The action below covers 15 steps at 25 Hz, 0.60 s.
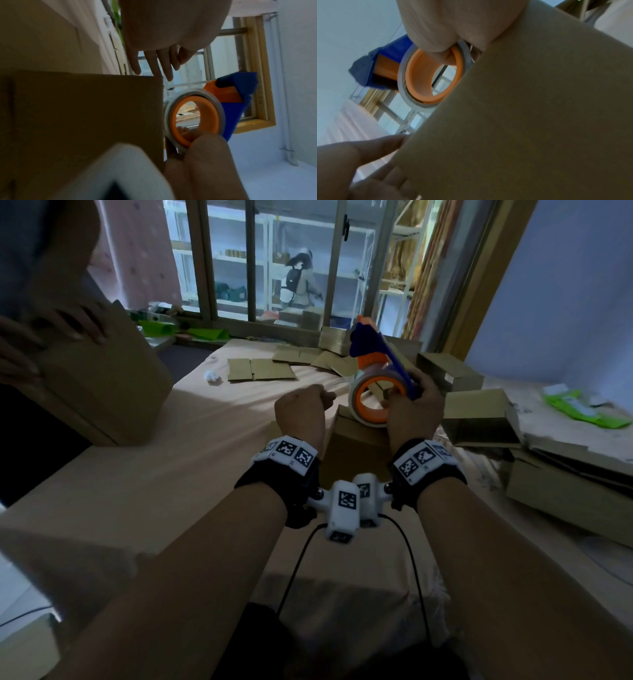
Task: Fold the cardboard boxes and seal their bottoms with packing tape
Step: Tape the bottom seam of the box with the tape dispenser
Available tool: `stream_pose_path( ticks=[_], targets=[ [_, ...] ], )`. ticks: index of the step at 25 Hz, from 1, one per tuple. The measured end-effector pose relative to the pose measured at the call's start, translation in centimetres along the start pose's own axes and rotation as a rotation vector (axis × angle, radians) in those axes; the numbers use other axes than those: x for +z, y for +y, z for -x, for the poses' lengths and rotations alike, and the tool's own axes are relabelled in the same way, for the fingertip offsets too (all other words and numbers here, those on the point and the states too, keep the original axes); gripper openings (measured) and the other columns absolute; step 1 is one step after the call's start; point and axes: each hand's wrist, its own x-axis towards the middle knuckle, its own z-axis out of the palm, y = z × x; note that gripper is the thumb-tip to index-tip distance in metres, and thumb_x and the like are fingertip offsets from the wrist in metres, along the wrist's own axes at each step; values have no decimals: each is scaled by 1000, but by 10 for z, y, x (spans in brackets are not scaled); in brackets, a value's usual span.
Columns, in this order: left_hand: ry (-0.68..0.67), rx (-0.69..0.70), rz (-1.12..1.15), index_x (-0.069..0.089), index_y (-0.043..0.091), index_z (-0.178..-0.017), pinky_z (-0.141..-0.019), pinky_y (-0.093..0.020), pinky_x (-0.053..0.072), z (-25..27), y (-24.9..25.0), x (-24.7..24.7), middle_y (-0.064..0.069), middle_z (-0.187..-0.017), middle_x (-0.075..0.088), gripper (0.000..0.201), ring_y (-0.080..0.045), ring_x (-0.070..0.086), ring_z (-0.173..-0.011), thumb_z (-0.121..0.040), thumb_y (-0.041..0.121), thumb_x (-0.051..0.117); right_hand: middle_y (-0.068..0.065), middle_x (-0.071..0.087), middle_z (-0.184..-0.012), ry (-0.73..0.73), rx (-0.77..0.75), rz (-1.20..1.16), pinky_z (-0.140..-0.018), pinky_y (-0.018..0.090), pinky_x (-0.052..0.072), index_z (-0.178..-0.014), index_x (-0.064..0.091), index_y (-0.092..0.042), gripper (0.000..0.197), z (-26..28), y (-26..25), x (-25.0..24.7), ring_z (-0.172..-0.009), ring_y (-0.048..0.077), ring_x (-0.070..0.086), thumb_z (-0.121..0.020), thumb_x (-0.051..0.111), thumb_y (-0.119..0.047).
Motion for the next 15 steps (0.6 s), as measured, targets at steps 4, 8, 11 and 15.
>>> stream_pose_path(
  ticks=[4, 8, 11, 15],
  targets=[
    [-15, -15, 8, 69, 20, -77, -92, -45, 56, 4, -14, -3, -11, -98, 75, 11, -28, 71, -96, -82, 22, 60, -8, 58, -108, -28, 5, -4, -68, 11, 47, -108, 60, -28, 39, 0, -6, -3, -93, 3, 57, -84, 62, 2],
    [-69, -96, 0, 71, 15, -115, -87, -38, 57, 0, -29, -4, -6, -105, 75, 27, -23, 70, -100, -90, 11, 61, -9, 59, -105, -22, 1, -10, -68, 12, 49, -105, 58, -30, 39, 1, -4, -6, -86, -1, 56, -83, 61, 2],
    [-64, -33, -115, 74, 12, -92, -82, -41, 57, 8, -39, -7, -9, -90, 74, 18, -27, 69, -86, -85, 23, 61, -11, 59, -99, -42, -36, 12, -77, 20, 53, -106, 59, -29, 38, 4, -3, -6, -87, 2, 58, -83, 61, 1],
    [40, 65, -279, 64, -8, -77, -63, -32, 40, 24, -49, -12, -29, -78, 61, 36, -21, 51, -67, -88, 25, 58, -6, 63, -101, -85, -79, 20, -81, 28, 56, -110, 61, -26, 41, 5, -3, -2, -93, 11, 62, -81, 59, 2]
  ],
)
